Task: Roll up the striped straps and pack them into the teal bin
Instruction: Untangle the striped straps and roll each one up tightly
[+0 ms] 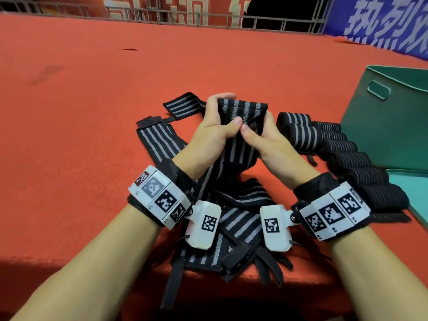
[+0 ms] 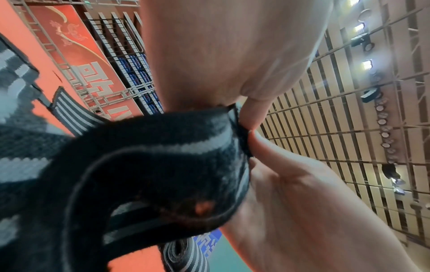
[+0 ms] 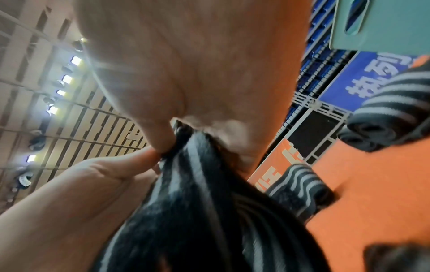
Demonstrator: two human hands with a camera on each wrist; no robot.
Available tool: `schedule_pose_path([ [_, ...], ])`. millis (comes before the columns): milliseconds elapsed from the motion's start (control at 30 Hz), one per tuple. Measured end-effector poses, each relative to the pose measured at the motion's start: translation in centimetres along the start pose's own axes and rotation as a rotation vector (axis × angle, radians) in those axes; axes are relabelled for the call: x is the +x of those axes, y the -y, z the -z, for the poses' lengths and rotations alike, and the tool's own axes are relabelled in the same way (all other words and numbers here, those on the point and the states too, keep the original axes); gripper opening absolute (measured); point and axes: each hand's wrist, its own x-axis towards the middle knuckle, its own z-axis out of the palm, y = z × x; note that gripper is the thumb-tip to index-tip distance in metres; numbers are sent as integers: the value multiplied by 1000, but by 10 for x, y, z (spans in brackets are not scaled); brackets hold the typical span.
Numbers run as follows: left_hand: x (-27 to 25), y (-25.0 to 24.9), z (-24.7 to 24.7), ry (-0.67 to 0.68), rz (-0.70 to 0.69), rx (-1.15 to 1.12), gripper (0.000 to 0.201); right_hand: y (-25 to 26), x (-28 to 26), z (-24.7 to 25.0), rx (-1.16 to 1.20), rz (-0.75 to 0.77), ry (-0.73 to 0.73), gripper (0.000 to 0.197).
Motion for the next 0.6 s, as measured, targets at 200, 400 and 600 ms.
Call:
schedule_pose_path([
  [200, 2, 1, -4, -16, 28, -18, 36, -4, 6, -15, 178, -44, -61, 52],
  [400, 0, 1, 5, -90, -104, 112, 31, 10, 1, 3, 8, -23, -145, 33],
  [600, 0, 3, 11, -94, -125, 83, 34, 18, -6, 3, 161, -79, -103, 31],
])
